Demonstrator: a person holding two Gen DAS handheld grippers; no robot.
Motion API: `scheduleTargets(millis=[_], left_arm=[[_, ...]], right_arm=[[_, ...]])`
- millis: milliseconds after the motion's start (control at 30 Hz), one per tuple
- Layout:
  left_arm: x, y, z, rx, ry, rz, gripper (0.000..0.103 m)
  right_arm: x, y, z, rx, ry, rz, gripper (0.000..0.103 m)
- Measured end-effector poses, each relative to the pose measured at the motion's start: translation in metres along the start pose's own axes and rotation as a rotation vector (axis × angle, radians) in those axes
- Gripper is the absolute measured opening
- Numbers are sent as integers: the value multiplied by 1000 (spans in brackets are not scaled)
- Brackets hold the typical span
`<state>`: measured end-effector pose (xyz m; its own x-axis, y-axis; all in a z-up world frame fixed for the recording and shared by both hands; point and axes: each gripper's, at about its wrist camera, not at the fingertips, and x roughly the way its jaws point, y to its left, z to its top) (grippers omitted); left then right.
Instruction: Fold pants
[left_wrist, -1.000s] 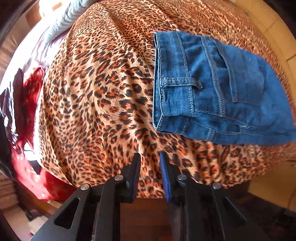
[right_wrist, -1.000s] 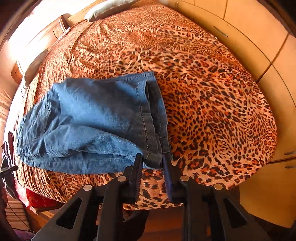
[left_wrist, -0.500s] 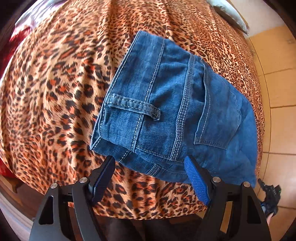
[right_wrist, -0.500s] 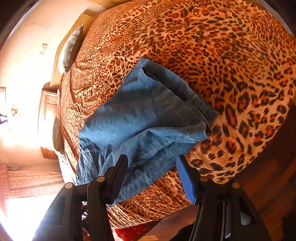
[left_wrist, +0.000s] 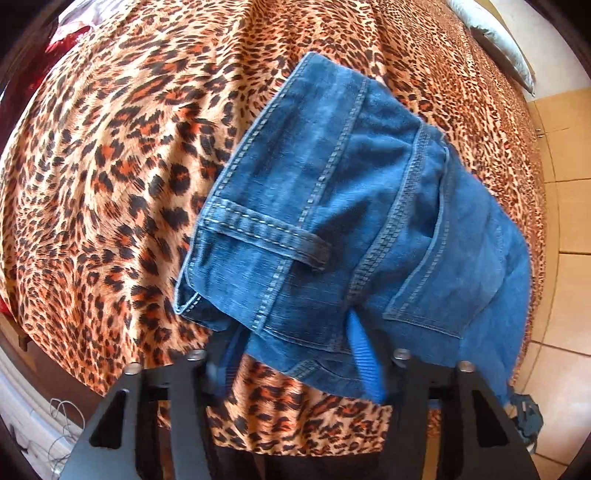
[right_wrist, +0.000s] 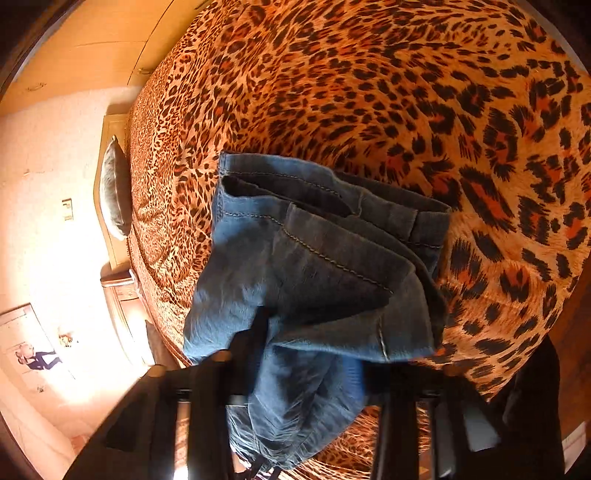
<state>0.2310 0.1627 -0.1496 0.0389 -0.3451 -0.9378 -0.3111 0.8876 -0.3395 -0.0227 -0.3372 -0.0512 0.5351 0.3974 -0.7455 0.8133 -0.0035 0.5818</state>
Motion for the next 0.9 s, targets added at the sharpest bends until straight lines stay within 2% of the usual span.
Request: scheduleTargets(millis=[33,67,167,233,267,333,400,467,533,567,633,700,800,900], left_arm=[[-3,-4,-4,-5,8,-28,19],[-10,-7,-3,-6,-6,-24,19],[-40,-9,-8,11,-61,-31,17],[-53,-5,-15,41,-101,-14,17],[-52,-4,-20,45,-100,0,17],[-38,5,-26,26,-41,31,17],[-20,11,-32,31,4,68,18],[-11,11,-34,17,26,78,18],[-12,12,-33,11,26,78,20],[-12,11,-34,26,30,88,21],[-10,11,-34,35,41,89,22],[-12,5,-36,59,48,83,26],[-23,0,-43,157,22,90,37],[-52,-4,-55,215,11,50,43]], right_arm=[[3,9,0,-30,14,-13,13],[2,18,2,-61,18,-20,11],[-19,58,4,-213,26,128,9],[-32,79,0,-353,32,148,9],[-29,79,-2,-389,62,127,10],[-10,62,-4,-415,134,-8,10],[8,38,-2,-408,157,-126,10],[17,18,-2,-364,166,-138,10],[13,11,-5,-343,153,-95,14],[10,12,-8,-375,146,-106,15],[15,12,-7,-436,163,-207,20],[13,7,-4,-409,185,-205,22],[-13,3,-5,-386,197,-141,24],[-45,23,-6,-501,171,-166,27]])
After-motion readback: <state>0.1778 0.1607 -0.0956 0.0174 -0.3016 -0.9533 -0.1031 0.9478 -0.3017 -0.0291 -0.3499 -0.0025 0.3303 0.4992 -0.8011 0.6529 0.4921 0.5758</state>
